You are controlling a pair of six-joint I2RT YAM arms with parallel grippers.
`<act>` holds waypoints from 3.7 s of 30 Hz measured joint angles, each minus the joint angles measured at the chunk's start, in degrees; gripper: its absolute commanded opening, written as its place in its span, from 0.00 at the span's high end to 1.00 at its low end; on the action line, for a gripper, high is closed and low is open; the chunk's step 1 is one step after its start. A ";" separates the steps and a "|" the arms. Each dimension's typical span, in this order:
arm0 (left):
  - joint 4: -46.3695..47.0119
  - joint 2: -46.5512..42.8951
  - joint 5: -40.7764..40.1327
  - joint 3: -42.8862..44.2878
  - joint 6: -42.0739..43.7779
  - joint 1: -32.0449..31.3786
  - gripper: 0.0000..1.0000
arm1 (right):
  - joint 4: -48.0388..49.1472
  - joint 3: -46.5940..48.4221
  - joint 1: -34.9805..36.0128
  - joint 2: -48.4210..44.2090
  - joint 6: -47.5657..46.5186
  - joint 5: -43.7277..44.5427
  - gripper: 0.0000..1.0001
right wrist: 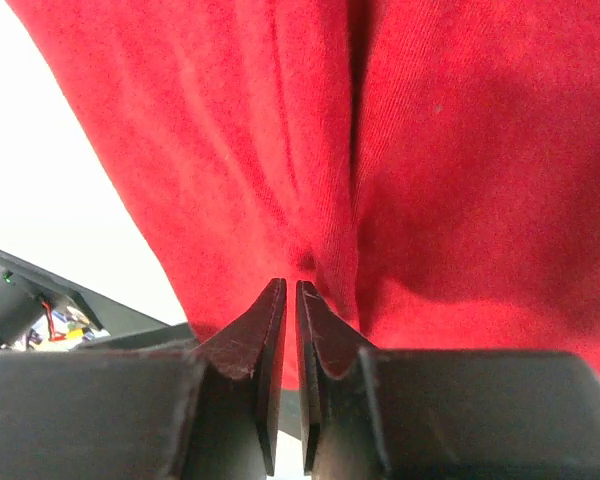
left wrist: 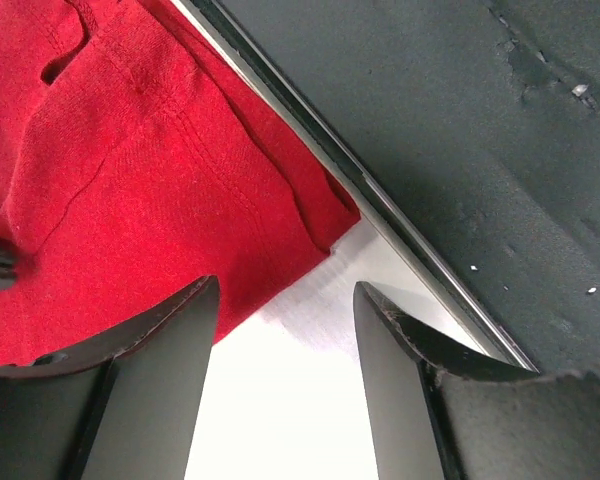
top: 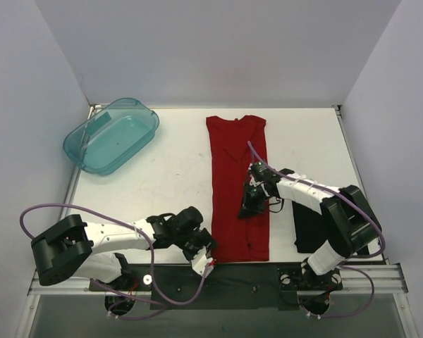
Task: Fold and stack the t-shirts
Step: Rotate the tshirt 90 degrees, then grab the bottom of the folded rectangular tshirt with both arms, then fold the folded rectangular tshirt in 1/3 of the way
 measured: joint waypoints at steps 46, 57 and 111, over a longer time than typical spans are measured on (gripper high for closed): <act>11.85 6.01 -0.02 20.63 -47.76 22.93 1.00 | -25.42 15.19 -15.78 -11.52 -5.25 0.46 1.00; 18.47 26.99 -8.07 35.43 -53.81 27.71 1.00 | -26.14 38.56 -24.22 15.08 -12.83 -5.20 1.00; 13.18 36.98 -3.69 35.34 -34.84 17.86 0.62 | -11.87 16.04 -24.15 15.47 -13.25 -1.79 1.00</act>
